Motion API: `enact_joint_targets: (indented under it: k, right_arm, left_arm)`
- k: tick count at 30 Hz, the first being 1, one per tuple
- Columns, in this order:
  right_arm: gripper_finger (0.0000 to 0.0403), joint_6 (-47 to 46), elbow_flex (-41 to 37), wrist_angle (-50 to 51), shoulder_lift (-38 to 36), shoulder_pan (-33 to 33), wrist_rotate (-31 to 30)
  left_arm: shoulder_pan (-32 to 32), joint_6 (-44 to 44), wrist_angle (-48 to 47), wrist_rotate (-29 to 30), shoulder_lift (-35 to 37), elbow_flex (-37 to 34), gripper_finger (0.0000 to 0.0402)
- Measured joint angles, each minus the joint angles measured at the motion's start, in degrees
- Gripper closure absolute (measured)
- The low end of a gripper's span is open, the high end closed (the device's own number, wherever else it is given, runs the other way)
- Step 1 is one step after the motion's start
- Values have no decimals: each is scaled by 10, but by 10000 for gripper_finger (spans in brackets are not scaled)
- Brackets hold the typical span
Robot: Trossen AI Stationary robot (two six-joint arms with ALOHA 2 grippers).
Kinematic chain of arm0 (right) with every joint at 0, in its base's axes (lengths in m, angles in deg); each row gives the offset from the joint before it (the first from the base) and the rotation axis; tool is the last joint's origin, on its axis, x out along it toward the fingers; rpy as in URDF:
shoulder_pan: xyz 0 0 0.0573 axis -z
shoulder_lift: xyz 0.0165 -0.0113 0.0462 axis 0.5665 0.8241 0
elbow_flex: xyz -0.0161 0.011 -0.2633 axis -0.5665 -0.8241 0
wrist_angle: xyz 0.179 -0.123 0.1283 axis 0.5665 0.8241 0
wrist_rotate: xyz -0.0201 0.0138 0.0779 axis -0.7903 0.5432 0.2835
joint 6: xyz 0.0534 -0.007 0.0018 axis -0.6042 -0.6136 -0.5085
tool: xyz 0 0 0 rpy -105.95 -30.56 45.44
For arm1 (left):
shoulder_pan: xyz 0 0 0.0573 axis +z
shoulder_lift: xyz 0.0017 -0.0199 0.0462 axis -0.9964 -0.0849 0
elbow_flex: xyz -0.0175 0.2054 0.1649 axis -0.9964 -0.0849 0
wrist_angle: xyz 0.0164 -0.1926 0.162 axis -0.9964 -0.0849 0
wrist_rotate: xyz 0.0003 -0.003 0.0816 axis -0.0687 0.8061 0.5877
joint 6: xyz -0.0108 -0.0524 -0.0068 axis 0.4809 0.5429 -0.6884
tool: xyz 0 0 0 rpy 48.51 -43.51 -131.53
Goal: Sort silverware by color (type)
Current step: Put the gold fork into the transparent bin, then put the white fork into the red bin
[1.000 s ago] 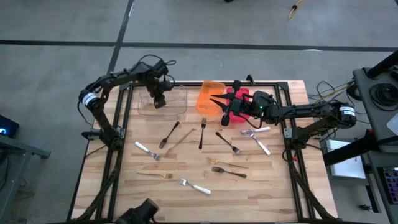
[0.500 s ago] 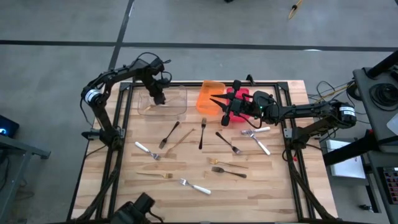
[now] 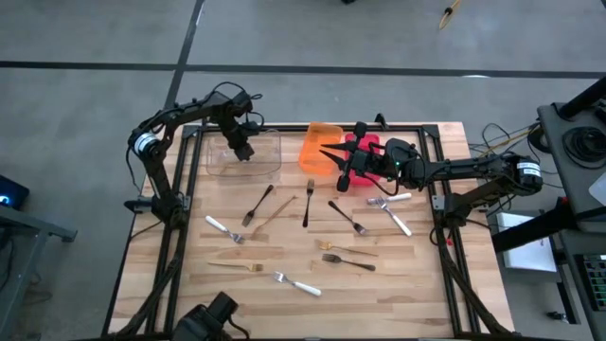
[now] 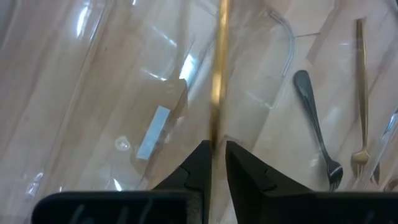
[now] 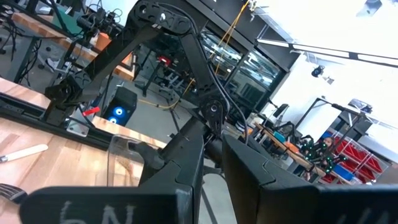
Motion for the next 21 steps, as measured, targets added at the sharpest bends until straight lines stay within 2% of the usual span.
enact_joint_targets:
  k: [21]
  right_arm:
    - [351,4,0,3,0,0,0]
  left_arm:
    - [-6,9,-8,3,4,0,368]
